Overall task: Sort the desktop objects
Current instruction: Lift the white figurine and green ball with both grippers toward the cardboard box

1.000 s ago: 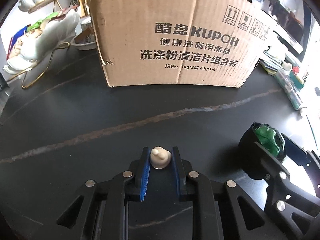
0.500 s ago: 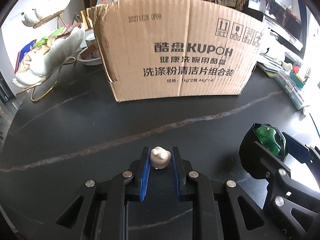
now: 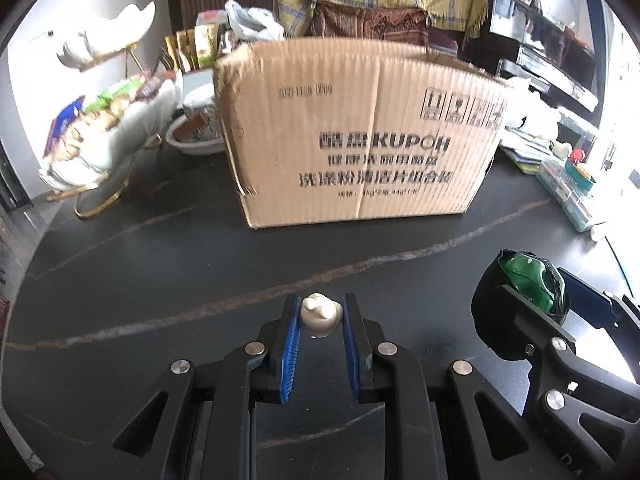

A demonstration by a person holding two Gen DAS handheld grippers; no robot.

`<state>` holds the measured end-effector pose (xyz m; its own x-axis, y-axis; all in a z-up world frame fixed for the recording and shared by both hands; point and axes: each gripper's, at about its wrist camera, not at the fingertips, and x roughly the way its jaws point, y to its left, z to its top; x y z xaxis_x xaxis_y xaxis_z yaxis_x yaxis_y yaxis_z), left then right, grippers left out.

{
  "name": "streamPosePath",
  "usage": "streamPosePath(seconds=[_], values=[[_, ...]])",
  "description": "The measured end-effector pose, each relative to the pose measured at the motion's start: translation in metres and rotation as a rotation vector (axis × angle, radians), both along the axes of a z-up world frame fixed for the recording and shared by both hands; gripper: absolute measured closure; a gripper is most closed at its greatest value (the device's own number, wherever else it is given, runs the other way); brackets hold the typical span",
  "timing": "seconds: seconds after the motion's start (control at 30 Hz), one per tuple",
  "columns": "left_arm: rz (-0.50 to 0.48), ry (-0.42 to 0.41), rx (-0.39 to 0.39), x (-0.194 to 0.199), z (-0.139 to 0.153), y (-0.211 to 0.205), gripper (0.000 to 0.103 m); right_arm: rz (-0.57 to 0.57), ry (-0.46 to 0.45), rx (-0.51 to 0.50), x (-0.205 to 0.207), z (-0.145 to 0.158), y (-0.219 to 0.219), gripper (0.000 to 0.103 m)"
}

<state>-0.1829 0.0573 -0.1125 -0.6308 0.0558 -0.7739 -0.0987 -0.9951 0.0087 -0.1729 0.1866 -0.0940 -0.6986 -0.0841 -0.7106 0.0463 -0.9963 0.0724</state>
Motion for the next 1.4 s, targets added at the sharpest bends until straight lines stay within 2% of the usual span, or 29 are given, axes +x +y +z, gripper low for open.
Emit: streamPosePath(seconds=[0.5, 1.4], values=[[0.004, 0.09, 0.006, 0.03, 0.042, -0.013, 0.084, 0.005, 0.051, 0.004, 0.019, 0.029, -0.013, 0.046], [0.028, 0.252, 0.031, 0.09, 0.109, -0.027, 0.084, -0.003, 0.2, 0.031, 0.074, 0.096, -0.028, 0.046]])
